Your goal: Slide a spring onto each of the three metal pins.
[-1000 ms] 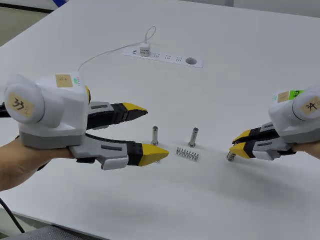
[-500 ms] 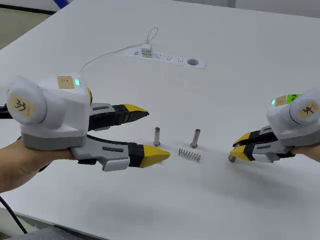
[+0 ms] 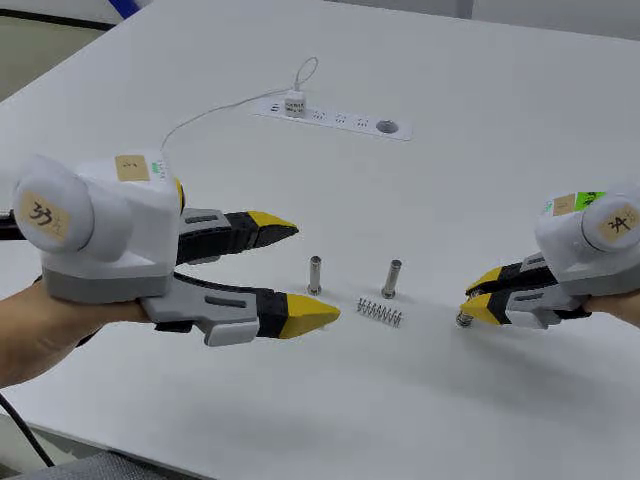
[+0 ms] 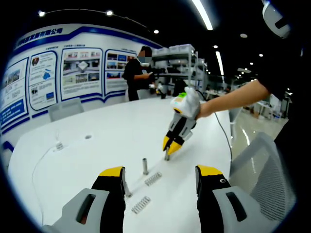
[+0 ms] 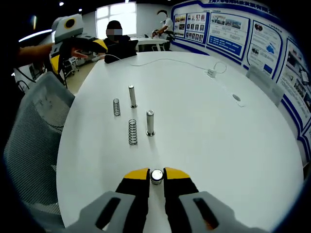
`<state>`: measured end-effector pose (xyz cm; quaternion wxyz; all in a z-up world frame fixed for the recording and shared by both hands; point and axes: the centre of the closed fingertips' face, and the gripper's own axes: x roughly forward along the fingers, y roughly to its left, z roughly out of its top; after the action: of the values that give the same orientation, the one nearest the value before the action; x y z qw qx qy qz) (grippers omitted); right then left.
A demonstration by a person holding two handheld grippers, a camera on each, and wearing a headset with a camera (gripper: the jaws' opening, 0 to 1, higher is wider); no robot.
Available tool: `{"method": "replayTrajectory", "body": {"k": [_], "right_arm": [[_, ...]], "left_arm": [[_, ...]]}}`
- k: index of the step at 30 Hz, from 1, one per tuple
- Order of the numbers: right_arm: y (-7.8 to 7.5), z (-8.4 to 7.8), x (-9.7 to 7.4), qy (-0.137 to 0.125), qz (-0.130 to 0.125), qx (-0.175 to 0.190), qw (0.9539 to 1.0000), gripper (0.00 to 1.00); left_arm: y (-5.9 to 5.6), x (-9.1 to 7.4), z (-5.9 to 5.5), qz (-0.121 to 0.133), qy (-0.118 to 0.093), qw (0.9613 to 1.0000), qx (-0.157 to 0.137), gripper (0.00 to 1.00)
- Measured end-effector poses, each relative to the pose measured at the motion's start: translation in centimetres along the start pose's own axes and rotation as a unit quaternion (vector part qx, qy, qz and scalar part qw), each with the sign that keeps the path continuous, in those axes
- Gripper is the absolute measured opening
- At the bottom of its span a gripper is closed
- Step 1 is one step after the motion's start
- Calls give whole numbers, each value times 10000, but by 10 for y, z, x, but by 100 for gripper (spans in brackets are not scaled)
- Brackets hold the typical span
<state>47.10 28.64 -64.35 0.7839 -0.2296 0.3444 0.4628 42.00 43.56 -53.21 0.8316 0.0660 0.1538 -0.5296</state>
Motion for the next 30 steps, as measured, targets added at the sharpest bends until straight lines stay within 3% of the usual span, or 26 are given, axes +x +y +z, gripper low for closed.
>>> {"method": "replayTrajectory", "body": {"k": [7,13,21,30], "right_arm": [[1,13,-10,-227,-77,-28,9997,16],[12,39,-14,-565,-72,-150,9983,16],[36,53,9,-587,180,-369,9974,16],[48,46,39,-367,260,-346,9984,16]], "left_arm": [[1,0,0,-1,-11,10000,-13,60],[0,1,0,-13,-18,10000,-1,60],[0,-4,-4,20,0,10000,-17,60],[5,-12,-11,118,39,9999,-66,60]]}}
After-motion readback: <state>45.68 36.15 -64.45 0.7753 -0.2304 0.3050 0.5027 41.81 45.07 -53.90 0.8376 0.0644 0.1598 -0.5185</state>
